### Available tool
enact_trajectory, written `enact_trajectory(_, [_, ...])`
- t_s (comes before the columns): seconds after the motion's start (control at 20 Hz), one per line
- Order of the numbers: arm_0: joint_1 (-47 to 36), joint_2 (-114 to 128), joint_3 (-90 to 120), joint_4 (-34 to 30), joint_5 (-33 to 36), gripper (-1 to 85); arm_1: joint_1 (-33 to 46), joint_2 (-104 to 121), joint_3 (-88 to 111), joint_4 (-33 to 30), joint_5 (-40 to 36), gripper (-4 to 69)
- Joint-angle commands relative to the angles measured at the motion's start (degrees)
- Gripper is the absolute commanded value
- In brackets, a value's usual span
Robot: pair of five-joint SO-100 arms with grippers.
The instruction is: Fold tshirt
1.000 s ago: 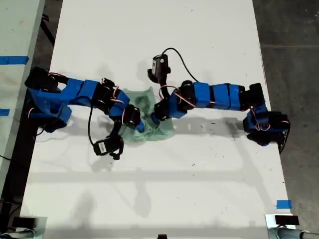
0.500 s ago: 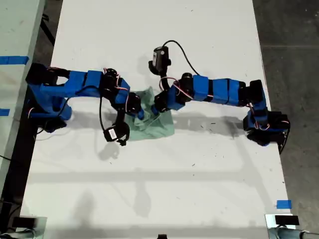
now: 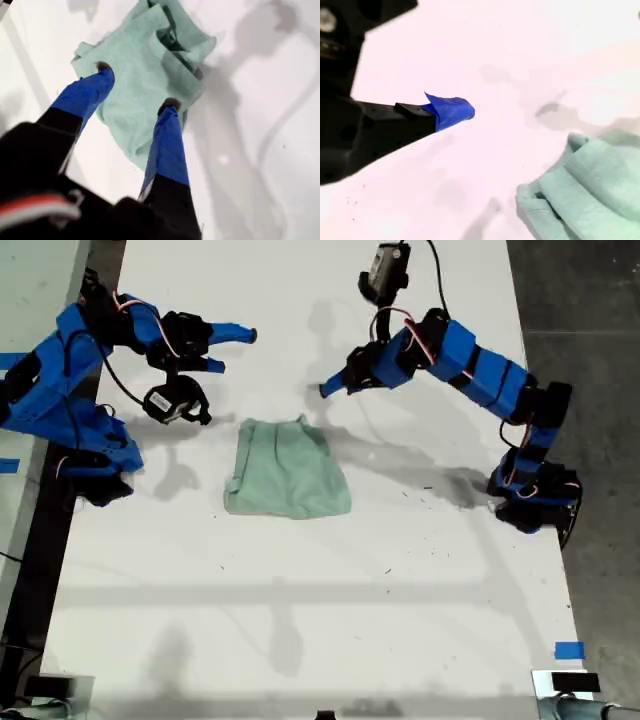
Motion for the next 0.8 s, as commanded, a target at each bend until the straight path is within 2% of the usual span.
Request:
enact_trajectory(0.0, [-2.4, 10.9, 10.2, -4.0, 0.7, 36.5, 1.6, 15.6, 11.6, -1.0, -1.0, 20.2])
enact_trajectory(0.15, [-1.4, 20.9, 25.1, -10.5, -0.3, 35.0, 2.1, 32.3, 33.8, -5.4, 0.4, 17.1])
enact_trajectory(0.25, [-0.3, 26.7, 33.8, -14.6, -0.6, 33.6, 2.2, 42.3, 46.5, -6.1, 1.5, 9.0])
enact_trajectory(0.35, [1.1, 32.6, 41.5, -18.2, -0.7, 27.4, 2.2, 52.9, 58.8, -7.9, 3.3, 7.2])
enact_trajectory(0.45, [2.6, 39.3, 49.1, -20.9, -1.9, 7.6, 2.0, 63.4, 70.3, -9.2, 5.5, 4.7])
enact_trajectory(0.5, [3.9, 42.8, 52.6, -22.0, -2.8, 4.0, 1.7, 67.9, 75.6, -9.5, 7.2, 2.2])
enact_trajectory(0.55, [4.8, 46.0, 56.2, -22.6, -4.3, 2.6, 0.7, 71.8, 80.6, -10.0, 8.9, -1.4])
enact_trajectory(0.75, [8.8, 63.0, 68.7, -23.0, -8.3, 0.1, -5.1, 84.6, 97.0, -14.3, 16.8, -1.3])
